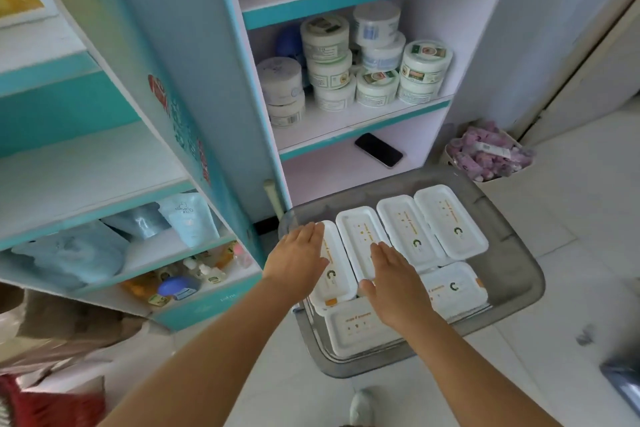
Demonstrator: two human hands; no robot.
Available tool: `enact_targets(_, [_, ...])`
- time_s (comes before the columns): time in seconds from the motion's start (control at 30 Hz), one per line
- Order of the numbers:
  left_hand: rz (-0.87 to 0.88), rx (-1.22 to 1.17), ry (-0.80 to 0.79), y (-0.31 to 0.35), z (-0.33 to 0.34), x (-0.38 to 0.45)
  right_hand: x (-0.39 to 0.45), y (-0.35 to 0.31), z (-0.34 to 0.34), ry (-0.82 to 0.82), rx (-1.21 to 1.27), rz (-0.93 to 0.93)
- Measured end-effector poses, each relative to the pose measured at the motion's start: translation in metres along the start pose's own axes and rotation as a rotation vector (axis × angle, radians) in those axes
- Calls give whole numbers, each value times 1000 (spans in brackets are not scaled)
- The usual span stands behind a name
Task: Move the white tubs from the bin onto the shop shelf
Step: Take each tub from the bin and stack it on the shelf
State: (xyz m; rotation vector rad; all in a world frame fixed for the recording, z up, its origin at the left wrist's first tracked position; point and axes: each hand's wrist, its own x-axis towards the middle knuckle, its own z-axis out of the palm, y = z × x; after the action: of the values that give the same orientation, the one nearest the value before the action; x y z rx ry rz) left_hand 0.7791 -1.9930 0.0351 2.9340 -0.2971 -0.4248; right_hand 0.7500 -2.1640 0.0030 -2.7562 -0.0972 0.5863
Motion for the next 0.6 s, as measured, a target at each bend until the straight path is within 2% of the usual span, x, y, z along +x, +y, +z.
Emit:
enact_targets(0.23, [-20,-14,-121,5,43,69,25,34,37,-6,124,182])
enact_targets(0.4, [53,17,-208,2,69,110,40,36,64,1,286,360])
enact_targets(0.5, [67,12,-248,-2,83,130,49,31,79,49,389,463])
enact_targets(0.6, [87,19,-271,-6,92,146,60,24,90,167,528,572])
